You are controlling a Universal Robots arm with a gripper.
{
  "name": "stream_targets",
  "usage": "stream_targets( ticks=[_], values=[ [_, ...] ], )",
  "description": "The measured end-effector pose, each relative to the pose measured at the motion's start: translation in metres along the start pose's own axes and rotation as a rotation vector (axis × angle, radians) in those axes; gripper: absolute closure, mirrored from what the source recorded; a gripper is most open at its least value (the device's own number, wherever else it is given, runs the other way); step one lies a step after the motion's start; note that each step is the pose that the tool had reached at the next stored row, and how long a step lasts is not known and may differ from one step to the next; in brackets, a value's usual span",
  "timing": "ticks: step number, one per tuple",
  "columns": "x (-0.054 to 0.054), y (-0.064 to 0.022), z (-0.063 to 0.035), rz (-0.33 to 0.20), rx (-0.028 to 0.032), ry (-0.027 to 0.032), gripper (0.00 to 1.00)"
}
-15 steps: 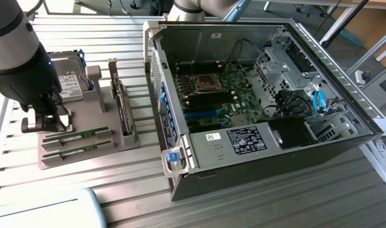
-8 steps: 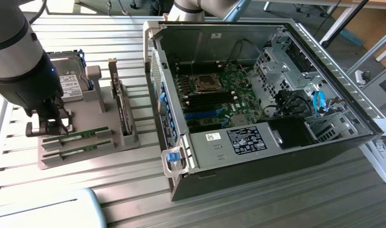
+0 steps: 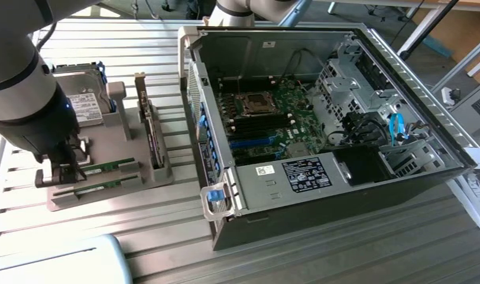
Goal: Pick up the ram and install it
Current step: 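Pick up the ram and move it above insertion slot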
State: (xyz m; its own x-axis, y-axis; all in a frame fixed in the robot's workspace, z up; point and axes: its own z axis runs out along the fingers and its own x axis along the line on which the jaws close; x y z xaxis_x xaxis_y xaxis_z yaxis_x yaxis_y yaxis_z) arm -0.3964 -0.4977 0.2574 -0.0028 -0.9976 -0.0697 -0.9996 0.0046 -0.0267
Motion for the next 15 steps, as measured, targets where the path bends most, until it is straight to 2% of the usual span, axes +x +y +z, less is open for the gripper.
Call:
stream_targets(
  ticks=[5,10,15],
  values=[
    [0.008,-0.0011,0.0087,-0.009,-0.0007,-0.0003,0.58],
    [0.009,-0.0082,0.0159,-0.018,-0.0025,-0.0005,0.58],
    [0.010,-0.0091,0.0222,-0.022,-0.0030,-0.0006,0.58]
  ],
)
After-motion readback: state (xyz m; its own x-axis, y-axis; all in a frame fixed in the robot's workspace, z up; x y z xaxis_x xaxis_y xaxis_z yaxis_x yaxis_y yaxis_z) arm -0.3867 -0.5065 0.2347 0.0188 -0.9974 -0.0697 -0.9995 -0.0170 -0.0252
